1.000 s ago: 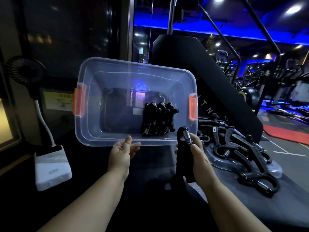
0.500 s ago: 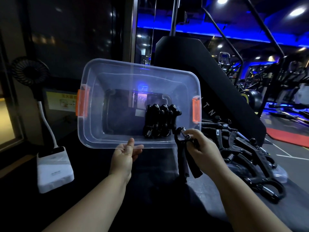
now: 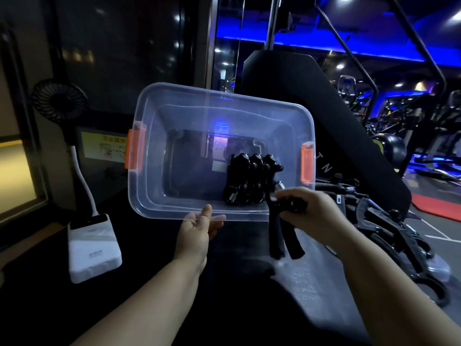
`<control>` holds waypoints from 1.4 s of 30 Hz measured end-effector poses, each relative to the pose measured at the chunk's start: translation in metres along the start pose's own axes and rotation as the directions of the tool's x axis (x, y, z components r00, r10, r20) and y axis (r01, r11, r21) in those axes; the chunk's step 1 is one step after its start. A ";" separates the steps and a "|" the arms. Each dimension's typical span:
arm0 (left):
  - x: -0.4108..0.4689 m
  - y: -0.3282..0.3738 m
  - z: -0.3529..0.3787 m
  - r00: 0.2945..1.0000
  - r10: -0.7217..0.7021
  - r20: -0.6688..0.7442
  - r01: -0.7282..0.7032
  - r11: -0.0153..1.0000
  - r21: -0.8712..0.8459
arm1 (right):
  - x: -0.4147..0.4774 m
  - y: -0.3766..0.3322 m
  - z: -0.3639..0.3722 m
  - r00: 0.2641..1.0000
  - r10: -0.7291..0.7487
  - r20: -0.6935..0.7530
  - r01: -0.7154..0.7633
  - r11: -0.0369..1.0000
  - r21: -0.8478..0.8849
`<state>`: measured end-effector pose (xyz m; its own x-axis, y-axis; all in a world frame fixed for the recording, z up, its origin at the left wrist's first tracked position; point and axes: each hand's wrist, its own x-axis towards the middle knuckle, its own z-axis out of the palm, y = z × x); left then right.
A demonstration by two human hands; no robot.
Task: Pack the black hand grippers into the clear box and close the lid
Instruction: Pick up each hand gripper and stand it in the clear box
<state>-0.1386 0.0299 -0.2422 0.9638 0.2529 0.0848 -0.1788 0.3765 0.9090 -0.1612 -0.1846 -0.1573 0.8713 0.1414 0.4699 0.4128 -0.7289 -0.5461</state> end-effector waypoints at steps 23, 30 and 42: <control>0.003 0.003 -0.001 1.000 -0.021 -0.007 0.020 0.995 -0.096 | 0.126 -0.037 0.101 0.996 -0.086 -0.017 0.077 0.955 -0.285; 0.005 0.000 -0.004 0.999 -0.047 0.001 0.047 0.994 -0.103 | 0.155 -0.030 0.119 0.996 0.013 0.088 0.023 0.920 -0.391; 0.004 -0.002 -0.004 0.997 -0.034 0.064 0.042 0.990 -0.137 | 0.168 -0.022 0.116 0.997 -0.074 -0.003 0.049 0.694 -0.719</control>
<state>-0.1346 0.0335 -0.2449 0.9799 0.1827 0.0802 -0.1636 0.5052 0.8473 0.0072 -0.0668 -0.1468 0.8377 0.1929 0.5110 0.1385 -0.9800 0.1429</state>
